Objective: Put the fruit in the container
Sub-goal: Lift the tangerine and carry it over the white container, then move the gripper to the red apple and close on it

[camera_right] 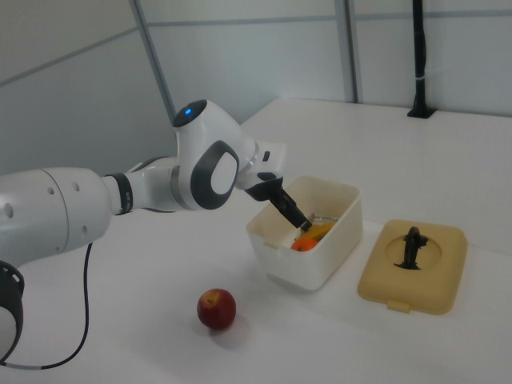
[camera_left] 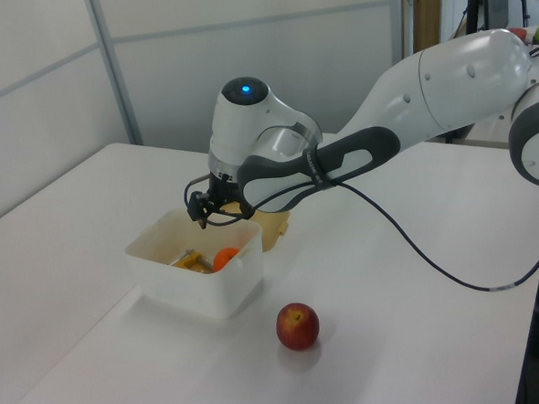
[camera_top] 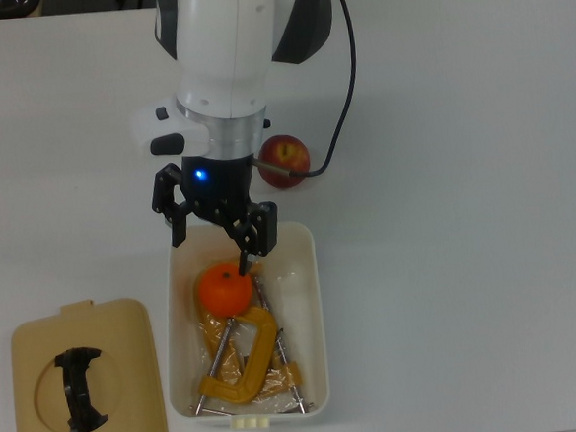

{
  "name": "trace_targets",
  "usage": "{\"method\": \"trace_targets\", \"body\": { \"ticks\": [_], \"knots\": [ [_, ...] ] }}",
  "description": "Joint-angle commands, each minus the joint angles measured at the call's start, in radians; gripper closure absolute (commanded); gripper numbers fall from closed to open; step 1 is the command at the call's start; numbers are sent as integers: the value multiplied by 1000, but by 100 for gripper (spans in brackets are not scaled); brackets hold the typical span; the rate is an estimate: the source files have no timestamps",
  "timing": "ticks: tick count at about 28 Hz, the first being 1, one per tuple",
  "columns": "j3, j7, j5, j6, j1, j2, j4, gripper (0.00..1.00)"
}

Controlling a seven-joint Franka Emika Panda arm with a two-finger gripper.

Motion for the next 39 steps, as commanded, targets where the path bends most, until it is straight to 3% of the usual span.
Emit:
{"method": "trace_targets", "body": {
  "ticks": [1, 6, 8, 12, 16, 32, 39],
  "knots": [
    [36, -122, 1, -174, 5, -79, -23, 0],
    [70, -299, 55, -311, 2, -137, -76, 0],
    [82, -366, 82, -339, 2, -183, -131, 0],
    [112, -413, 85, -354, 4, -229, -223, 0],
    [126, -413, 79, -349, 4, -226, -258, 0],
    [168, -393, -14, -198, 13, -229, -451, 0],
    [200, -258, -146, -116, 11, -223, -524, 0]
  ]
}}
